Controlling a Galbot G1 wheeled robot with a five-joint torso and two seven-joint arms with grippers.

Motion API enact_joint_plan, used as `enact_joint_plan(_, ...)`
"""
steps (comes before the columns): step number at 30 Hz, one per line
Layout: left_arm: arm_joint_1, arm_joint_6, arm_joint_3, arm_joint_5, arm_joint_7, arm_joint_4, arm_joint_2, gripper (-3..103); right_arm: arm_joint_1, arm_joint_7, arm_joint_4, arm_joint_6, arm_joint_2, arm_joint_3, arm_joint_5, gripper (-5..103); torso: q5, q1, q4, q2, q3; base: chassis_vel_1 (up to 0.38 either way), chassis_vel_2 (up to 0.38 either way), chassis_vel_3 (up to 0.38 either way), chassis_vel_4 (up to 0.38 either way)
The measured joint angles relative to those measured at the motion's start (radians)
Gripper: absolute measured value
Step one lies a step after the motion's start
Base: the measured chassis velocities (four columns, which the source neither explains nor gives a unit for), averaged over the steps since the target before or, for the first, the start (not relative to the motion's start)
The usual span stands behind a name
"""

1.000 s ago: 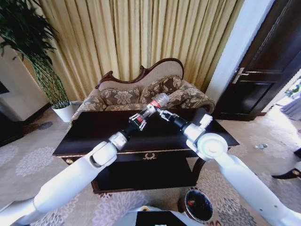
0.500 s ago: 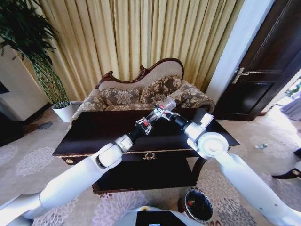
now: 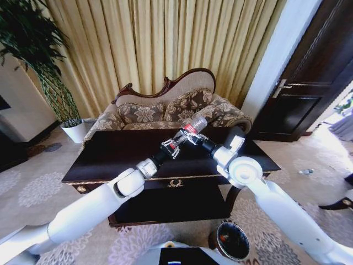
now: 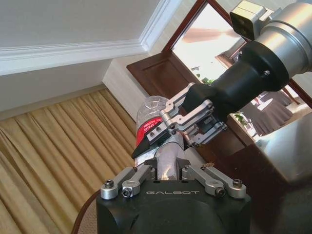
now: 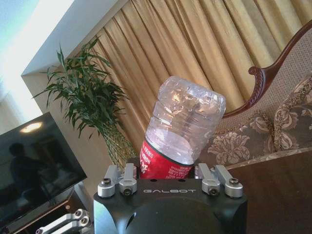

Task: Move to the front of the table and place the trash on the table into the trash bin.

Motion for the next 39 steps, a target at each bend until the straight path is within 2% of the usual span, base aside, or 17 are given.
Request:
enact_joint_plan(7,0.000,0.026,0.002,-0.010,-0.015,-0.003,-0.002,16,-0.010,-0.013,-0.002,0.000,-0.002,0.025,0.004,35,0.0000,0.000,0.0000,0.000,0.000,0.000,0.000,0.000,0.000)
enact_joint_plan(12,0.005,0.052,-0.008,-0.045,-0.046,-0.009,0.010,37,-0.023,-0.012,-0.006,0.002,0.001,0.052,0.003,27,0.0000,0.000,0.0000,0.000,0.000,0.000,0.000,0.000,0.000)
enact_joint_plan(13,0.005,0.052,-0.008,-0.045,-0.046,-0.009,0.010,37,-0.023,-0.012,-0.006,0.002,0.001,0.052,0.003,27,0.0000,0.000,0.0000,0.000,0.000,0.000,0.000,0.000,0.000)
enact_joint_plan(15,0.010,0.062,-0.017,-0.079,-0.066,-0.019,0.021,48,-0.031,-0.010,-0.008,0.001,0.003,0.065,0.003,25,0.0002,0.000,0.0000,0.000,0.000,0.000,0.000,0.000,0.000)
enact_joint_plan(18,0.019,0.066,-0.033,-0.099,-0.073,-0.025,0.026,54,-0.035,-0.010,-0.013,0.001,0.005,0.078,0.003,25,-0.0001,0.000,0.0000,0.000,0.000,0.000,0.000,0.000,0.000)
enact_joint_plan(24,0.084,0.071,-0.186,-0.217,-0.099,-0.040,0.059,81,-0.046,0.001,-0.046,0.009,0.005,0.134,-0.006,25,0.0000,0.000,-0.0001,0.000,0.000,0.000,0.000,0.000,0.000)
enact_joint_plan(25,0.084,0.071,-0.186,-0.217,-0.099,-0.040,0.059,81,-0.046,0.001,-0.046,0.009,0.005,0.134,-0.006,25,0.0000,0.000,-0.0001,0.000,0.000,0.000,0.000,0.000,0.000)
enact_joint_plan(27,0.139,0.087,-0.269,-0.277,-0.122,-0.060,0.075,91,-0.053,0.012,-0.068,0.014,0.002,0.154,-0.042,25,-0.0001,0.000,0.0000,0.000,0.000,0.000,0.000,0.000,0.000)
enact_joint_plan(28,0.139,0.087,-0.269,-0.277,-0.122,-0.060,0.075,91,-0.053,0.012,-0.068,0.014,0.002,0.154,-0.042,25,-0.0001,0.000,0.0000,0.000,0.000,0.000,0.000,0.000,0.000)
enact_joint_plan(31,0.254,0.127,-0.404,-0.367,-0.191,-0.095,0.095,100,-0.071,0.053,-0.090,0.017,-0.004,0.166,-0.169,25,-0.0002,0.000,0.0001,0.000,0.000,0.000,0.000,0.000,0.000)
enact_joint_plan(32,0.254,0.127,-0.404,-0.367,-0.191,-0.095,0.095,100,-0.071,0.053,-0.090,0.017,-0.004,0.166,-0.169,25,-0.0002,0.000,0.0001,0.000,0.000,0.000,0.000,0.000,0.000)
enact_joint_plan(33,0.283,0.137,-0.442,-0.386,-0.209,-0.101,0.101,100,-0.079,0.071,-0.097,0.021,-0.005,0.166,-0.233,25,-0.0001,0.000,0.0003,0.000,0.000,0.000,0.000,0.000,0.000)
enact_joint_plan(34,0.317,0.148,-0.487,-0.425,-0.248,-0.107,0.120,100,-0.094,0.098,-0.113,0.029,-0.008,0.163,-0.371,25,-0.0003,0.000,0.0003,0.000,0.000,0.000,0.000,0.000,0.000)
enact_joint_plan(36,0.325,0.158,-0.500,-0.446,-0.267,-0.112,0.128,100,-0.098,0.102,-0.118,0.033,-0.009,0.162,-0.417,25,0.0001,0.000,0.0003,0.000,0.000,0.000,0.000,0.000,0.000)
enact_joint_plan(37,0.338,0.197,-0.533,-0.525,-0.327,-0.130,0.147,100,-0.112,0.112,-0.139,0.050,-0.013,0.163,-0.581,25,0.0000,0.000,0.0002,0.000,0.000,0.000,0.000,0.000,0.000)
enact_joint_plan(38,0.338,0.214,-0.544,-0.559,-0.358,-0.135,0.152,100,-0.117,0.116,-0.143,0.054,-0.015,0.165,-0.624,25,0.0001,0.000,0.0002,0.000,0.000,0.000,0.000,0.000,0.000)
enact_joint_plan(39,0.338,0.214,-0.544,-0.559,-0.358,-0.135,0.152,100,-0.117,0.116,-0.143,0.054,-0.015,0.165,-0.624,25,0.0001,0.000,0.0002,0.000,0.000,0.000,0.000,0.000,0.000)
